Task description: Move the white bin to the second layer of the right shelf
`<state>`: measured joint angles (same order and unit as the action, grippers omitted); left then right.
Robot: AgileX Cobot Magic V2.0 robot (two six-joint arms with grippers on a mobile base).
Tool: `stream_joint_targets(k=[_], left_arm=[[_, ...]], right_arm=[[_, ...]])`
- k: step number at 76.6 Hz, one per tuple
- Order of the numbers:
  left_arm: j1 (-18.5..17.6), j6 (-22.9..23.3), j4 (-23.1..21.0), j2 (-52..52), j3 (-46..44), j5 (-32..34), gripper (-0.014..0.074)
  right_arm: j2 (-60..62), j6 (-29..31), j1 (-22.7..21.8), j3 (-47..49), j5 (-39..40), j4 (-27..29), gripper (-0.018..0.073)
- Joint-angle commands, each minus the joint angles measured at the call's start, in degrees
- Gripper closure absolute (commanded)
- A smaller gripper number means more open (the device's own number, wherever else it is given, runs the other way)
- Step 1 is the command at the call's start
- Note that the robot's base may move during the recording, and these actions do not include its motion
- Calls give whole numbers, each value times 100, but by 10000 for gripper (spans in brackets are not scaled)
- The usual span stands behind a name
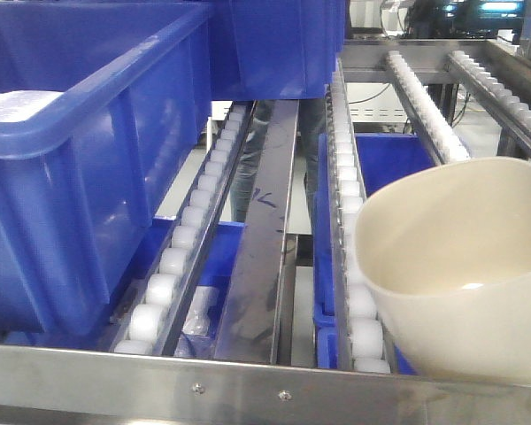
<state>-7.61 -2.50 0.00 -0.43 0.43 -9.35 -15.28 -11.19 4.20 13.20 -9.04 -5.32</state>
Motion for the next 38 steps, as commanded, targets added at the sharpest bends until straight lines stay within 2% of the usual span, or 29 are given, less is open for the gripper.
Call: stream_joint_targets(k=[1,38], left_arm=[[-19,30,0,-79,211,491,512],[-19,30,0,-79,211,491,512]], right_arm=[[15,-572,-34,153,487,-354,539],[15,-572,-34,153,482,-354,539]])
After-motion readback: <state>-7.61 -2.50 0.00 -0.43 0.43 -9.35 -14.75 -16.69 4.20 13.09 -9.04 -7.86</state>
